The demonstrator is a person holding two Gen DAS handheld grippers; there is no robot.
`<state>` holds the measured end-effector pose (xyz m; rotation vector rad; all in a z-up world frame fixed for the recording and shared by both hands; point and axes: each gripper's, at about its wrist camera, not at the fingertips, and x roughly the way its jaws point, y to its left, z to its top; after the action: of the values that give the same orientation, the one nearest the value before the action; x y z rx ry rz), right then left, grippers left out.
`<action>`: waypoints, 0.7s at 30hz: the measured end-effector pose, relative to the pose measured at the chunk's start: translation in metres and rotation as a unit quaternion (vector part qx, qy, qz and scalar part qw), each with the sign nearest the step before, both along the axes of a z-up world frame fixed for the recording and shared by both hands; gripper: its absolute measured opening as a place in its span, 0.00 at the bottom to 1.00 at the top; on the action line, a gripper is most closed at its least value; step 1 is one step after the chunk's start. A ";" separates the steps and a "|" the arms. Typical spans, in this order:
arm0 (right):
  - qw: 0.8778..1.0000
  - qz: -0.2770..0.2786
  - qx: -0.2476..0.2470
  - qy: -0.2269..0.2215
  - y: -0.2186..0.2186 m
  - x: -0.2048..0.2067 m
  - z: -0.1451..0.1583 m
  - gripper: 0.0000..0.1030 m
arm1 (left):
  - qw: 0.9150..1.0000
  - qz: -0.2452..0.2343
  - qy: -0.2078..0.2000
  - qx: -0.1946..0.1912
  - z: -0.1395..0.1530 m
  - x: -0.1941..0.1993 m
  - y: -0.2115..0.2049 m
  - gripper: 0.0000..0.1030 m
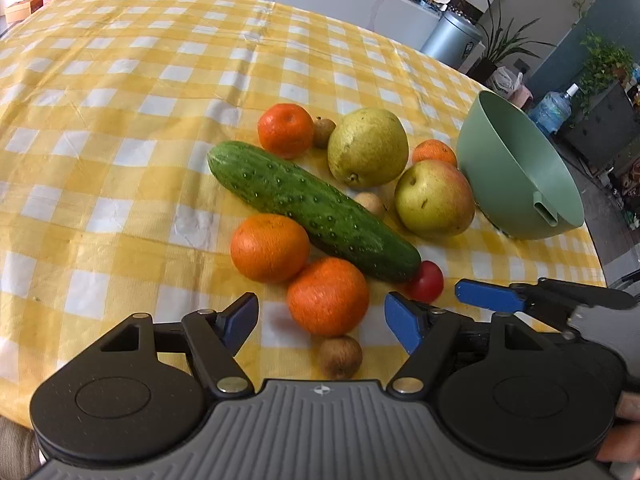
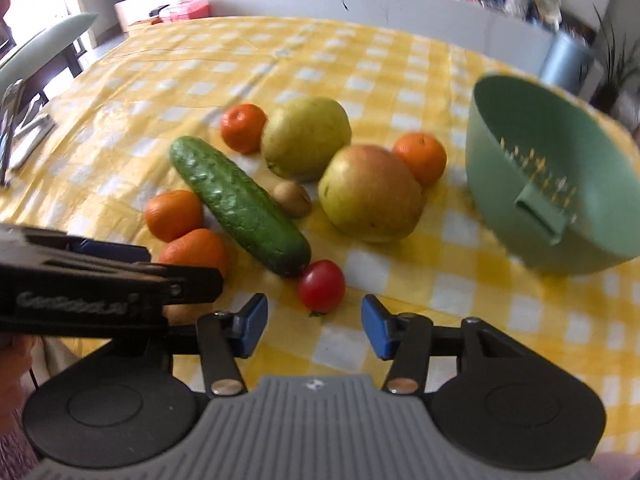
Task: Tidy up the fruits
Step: 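Grasp the red cherry tomato with the right tool while the left tool grasps a tangerine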
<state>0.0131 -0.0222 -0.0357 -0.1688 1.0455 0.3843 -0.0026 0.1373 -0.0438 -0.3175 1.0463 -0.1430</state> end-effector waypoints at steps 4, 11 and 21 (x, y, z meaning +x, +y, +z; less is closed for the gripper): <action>1.000 -0.010 0.000 0.008 0.003 0.009 -0.011 0.46 | 1.000 -0.003 -0.001 -0.003 0.000 0.003 0.004 0.82; 1.000 -0.010 -0.013 -0.011 0.008 0.016 -0.016 0.46 | 1.000 0.005 0.006 -0.024 -0.004 0.007 0.015 0.82; 1.000 0.001 -0.006 -0.022 0.009 0.011 -0.011 0.30 | 1.000 -0.002 0.009 -0.021 -0.003 0.007 0.014 0.82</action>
<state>0.0238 -0.0127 -0.0465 -0.1884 1.0045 0.3749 0.0044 0.1510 -0.0471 -0.3542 1.0620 -0.1662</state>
